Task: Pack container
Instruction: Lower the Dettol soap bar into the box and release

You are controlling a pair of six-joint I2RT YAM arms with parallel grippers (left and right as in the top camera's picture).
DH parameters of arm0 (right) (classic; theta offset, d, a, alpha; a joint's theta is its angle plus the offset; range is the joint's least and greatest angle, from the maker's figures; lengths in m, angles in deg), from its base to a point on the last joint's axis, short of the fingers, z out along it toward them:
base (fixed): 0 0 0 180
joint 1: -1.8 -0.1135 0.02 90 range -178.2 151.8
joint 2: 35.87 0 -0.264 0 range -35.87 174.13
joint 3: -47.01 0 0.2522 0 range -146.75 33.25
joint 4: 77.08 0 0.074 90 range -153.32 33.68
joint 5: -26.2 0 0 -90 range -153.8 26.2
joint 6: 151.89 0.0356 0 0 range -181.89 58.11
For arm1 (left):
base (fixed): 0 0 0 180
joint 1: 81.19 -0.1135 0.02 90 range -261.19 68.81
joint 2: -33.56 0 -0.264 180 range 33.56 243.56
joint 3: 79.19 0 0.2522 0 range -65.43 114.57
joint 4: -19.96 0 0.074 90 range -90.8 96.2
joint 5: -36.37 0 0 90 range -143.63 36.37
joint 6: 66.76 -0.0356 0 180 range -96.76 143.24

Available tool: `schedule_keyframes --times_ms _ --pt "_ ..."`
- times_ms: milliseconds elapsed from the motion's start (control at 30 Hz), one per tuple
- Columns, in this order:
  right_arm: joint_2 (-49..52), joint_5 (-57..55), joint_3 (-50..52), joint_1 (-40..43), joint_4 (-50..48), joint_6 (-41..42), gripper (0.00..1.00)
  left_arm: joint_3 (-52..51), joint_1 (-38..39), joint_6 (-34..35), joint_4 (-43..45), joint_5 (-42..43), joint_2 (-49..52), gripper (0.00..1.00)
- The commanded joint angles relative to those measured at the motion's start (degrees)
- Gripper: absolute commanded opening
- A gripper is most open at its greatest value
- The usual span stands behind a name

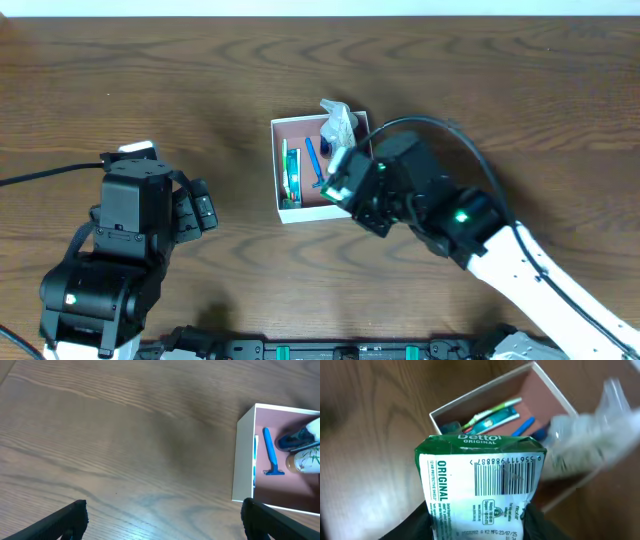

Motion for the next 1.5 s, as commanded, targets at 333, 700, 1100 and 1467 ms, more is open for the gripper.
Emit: schedule_keyframes --times_ms 333,700,1100,1467 --pt "16.04 -13.03 -0.33 -0.28 -7.93 -15.15 0.15 0.72 -0.31 -0.11 -0.15 -1.11 -0.04 0.98" --pt "18.6 -13.97 -0.35 -0.48 -7.43 -14.95 0.59 0.72 -0.31 -0.11 -0.15 -1.11 -0.04 0.98" --pt "2.56 -13.77 -0.35 -2.64 -2.21 6.67 0.9 0.72 -0.31 -0.11 -0.15 -1.11 -0.04 0.98" --pt "-18.8 -9.92 -0.35 -2.34 3.13 16.72 0.99 0.72 -0.31 -0.11 -0.15 -1.11 -0.04 0.98"
